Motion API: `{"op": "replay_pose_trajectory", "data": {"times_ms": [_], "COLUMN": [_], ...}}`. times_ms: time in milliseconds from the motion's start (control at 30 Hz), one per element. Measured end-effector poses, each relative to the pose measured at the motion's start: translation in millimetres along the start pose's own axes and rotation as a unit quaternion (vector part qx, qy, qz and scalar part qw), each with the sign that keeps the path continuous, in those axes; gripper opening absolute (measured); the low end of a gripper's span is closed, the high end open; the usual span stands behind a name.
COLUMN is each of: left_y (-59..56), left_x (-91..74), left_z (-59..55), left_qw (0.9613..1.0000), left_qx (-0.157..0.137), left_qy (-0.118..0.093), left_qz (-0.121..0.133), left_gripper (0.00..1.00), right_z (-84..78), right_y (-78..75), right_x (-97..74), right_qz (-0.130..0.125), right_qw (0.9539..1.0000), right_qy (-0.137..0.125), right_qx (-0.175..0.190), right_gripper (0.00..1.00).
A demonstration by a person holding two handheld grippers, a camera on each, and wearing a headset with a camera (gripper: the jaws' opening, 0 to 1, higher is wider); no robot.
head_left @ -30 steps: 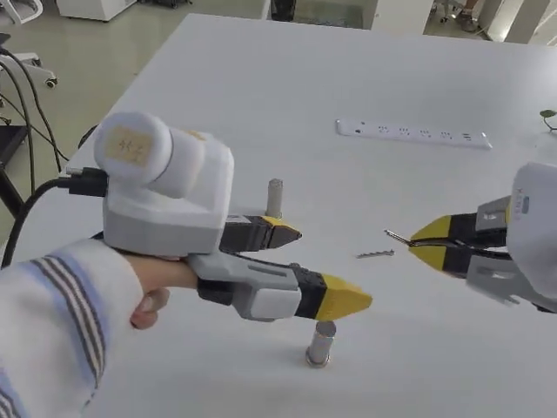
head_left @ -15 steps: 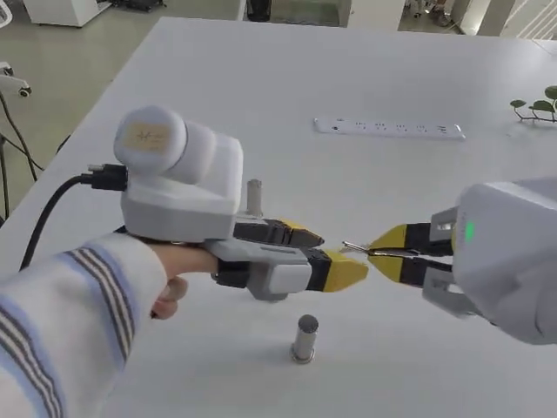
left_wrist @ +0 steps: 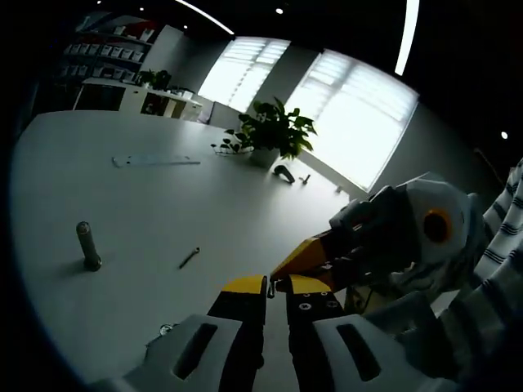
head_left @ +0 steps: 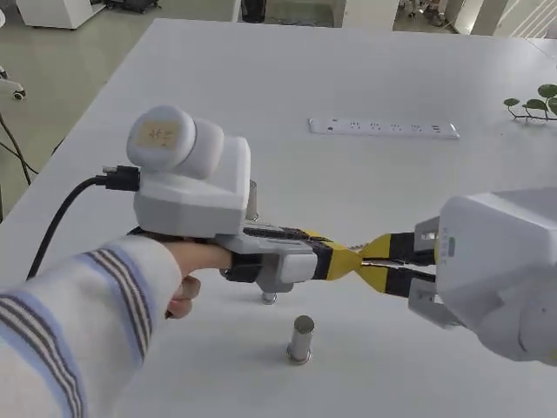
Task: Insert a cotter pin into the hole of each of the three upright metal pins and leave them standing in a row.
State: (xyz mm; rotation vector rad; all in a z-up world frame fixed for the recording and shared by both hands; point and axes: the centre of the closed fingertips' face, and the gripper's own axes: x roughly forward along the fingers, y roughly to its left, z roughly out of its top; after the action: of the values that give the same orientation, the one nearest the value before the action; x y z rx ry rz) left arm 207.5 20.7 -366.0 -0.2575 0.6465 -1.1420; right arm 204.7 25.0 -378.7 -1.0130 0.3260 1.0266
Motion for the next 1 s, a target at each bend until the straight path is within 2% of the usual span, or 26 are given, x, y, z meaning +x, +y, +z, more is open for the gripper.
{"op": "replay_pose_trajectory", "data": {"times_ms": [200, 567, 633, 867, 1000], "left_y": [0.7, 0.6, 0.3, 0.2, -0.7], "left_x": [0.8, 0.7, 0.0, -3.5, -7.1], "left_z": [-3.9, -1.9, -2.0, -2.1, 0.2], "left_qw": [1.0000, 0.9999, 0.9998, 0.9997, 0.9998], "left_qx": [-0.001, -0.003, -0.012, -0.001, 0.010], "left_qy": [0.008, 0.013, 0.016, 0.023, 0.018], "left_qz": [0.000, -0.003, -0.002, 0.001, -0.001], "left_gripper": [0.02, 0.00, 0.00, 0.00, 0.00], "right_z": [1.0, 2.4, 2.9, 6.5, 9.0], "right_y": [-1.9, -2.1, -2.1, -1.2, -2.8], "right_x": [-2.3, -5.0, -5.3, -5.3, -5.2], "right_qz": [-0.004, -0.002, -0.002, 0.000, -0.001], "right_qw": [1.0000, 0.9998, 0.9998, 0.9998, 0.9996], "right_qy": [-0.003, -0.013, -0.015, -0.019, -0.027], "right_qx": [0.004, 0.012, 0.013, 0.007, 0.011], "right_gripper": [0.00, 0.00, 0.00, 0.00, 0.00]}}
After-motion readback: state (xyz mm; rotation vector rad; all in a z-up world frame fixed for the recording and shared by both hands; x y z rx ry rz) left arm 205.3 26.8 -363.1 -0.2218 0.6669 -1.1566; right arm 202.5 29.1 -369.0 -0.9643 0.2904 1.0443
